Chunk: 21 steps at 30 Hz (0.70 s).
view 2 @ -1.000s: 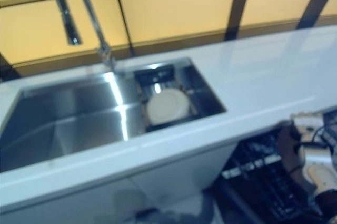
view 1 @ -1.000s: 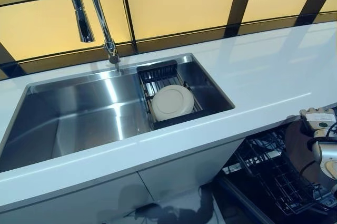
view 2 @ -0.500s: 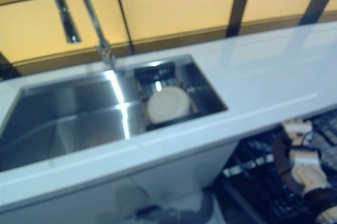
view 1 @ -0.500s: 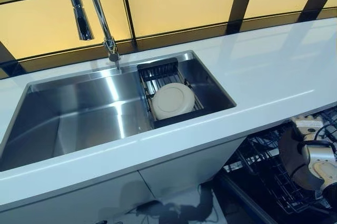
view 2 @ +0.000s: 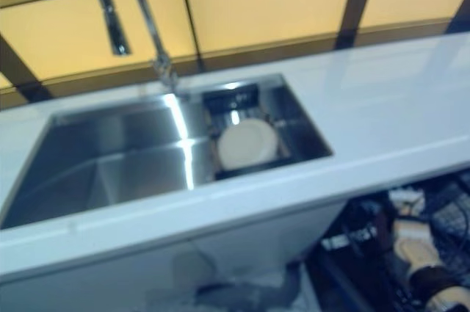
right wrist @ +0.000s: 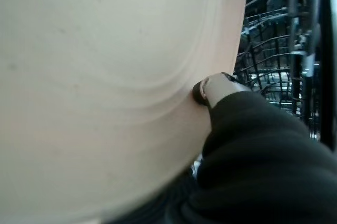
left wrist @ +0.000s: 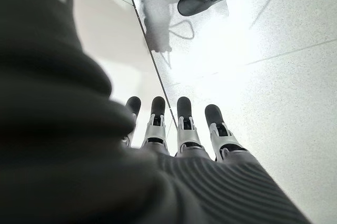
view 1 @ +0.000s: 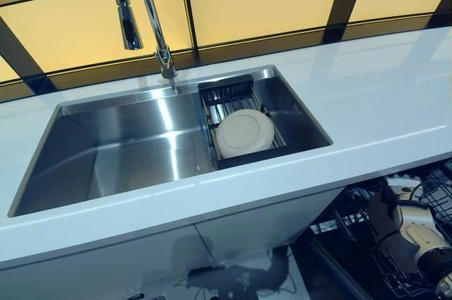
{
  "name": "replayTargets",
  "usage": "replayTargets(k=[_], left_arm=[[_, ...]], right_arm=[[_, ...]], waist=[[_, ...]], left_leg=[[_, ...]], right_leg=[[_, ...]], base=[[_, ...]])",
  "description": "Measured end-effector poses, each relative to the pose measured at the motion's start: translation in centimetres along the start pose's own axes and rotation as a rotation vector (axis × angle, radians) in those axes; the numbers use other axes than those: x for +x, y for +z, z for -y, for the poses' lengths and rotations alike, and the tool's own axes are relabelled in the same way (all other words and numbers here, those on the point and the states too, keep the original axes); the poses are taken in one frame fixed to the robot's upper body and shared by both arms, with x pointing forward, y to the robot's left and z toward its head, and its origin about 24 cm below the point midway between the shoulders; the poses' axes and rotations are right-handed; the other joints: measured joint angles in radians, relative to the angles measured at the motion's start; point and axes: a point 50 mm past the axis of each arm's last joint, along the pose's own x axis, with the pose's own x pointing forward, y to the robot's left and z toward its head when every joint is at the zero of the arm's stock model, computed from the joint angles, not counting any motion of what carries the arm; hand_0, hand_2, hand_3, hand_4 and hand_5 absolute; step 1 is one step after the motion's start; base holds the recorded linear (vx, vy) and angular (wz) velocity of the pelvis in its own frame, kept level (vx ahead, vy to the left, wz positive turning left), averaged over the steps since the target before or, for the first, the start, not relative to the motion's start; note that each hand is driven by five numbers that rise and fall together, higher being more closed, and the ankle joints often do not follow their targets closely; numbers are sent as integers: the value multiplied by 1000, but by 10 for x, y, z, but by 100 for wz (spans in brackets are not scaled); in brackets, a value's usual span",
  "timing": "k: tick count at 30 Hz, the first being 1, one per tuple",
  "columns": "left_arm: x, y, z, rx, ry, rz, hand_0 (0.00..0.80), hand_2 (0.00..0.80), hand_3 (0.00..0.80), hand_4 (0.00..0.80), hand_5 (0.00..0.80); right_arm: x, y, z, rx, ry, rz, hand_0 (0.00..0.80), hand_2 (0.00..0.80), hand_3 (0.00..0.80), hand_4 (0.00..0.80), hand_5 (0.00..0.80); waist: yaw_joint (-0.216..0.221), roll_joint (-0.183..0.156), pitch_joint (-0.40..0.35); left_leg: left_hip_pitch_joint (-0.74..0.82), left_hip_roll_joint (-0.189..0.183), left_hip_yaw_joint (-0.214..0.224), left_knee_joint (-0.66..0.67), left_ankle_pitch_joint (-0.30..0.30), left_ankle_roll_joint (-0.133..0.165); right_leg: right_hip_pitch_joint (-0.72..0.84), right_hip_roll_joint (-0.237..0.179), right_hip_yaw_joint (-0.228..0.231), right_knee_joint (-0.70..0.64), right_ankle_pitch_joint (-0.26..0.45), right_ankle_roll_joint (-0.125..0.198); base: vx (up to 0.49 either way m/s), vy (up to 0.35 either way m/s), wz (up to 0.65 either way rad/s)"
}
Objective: Take plates into dishwasher
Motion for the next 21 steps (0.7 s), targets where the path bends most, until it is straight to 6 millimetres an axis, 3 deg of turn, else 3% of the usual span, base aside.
replayTargets(k=[21], left_arm=[[0, 2, 0, 1, 0, 8, 0, 0, 0, 0, 0]], right_arm=[[0, 2, -8, 67, 64, -32, 800, 800, 800, 800, 800]], waist=[[2, -13, 8]], left_leg=[[-6, -1, -13, 0, 8, -1]], right_leg=[[0, 1, -8, 0, 0, 0]], base=[[-3, 1, 1]])
